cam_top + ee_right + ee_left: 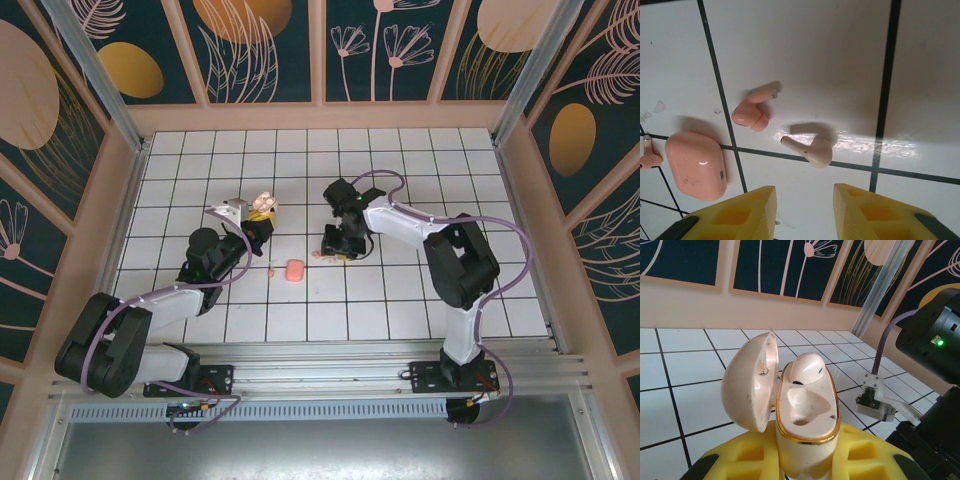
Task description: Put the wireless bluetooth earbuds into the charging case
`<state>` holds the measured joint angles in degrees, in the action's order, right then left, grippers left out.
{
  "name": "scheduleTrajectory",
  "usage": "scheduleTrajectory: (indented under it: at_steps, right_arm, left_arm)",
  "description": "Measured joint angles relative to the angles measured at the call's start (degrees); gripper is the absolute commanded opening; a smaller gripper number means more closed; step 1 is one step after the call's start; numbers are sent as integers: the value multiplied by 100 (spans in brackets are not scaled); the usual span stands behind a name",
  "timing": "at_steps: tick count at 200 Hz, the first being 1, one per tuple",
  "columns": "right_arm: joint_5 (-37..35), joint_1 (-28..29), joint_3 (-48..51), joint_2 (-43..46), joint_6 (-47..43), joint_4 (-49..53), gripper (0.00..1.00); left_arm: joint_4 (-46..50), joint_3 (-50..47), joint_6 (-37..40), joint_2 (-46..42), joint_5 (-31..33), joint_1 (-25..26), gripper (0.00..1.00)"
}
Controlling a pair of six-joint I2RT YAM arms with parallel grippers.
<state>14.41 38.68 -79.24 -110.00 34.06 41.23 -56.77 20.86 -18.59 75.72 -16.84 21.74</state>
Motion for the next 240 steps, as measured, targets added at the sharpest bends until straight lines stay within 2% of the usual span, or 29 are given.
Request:
scheduleTrajectory:
  at_steps: [78,175,240]
  right_arm:
    - [-2,33,0,-343,103,85,35]
    - [-479,4,0,-345,103,103,31]
    - [-551,-59,-17,-343,87,127,34]
  left_arm:
    - [0,0,-17,0,2,0,16]
    - [44,0,-15,-42,2,0,16]
    - [149,0,-11,-131,24,0,16]
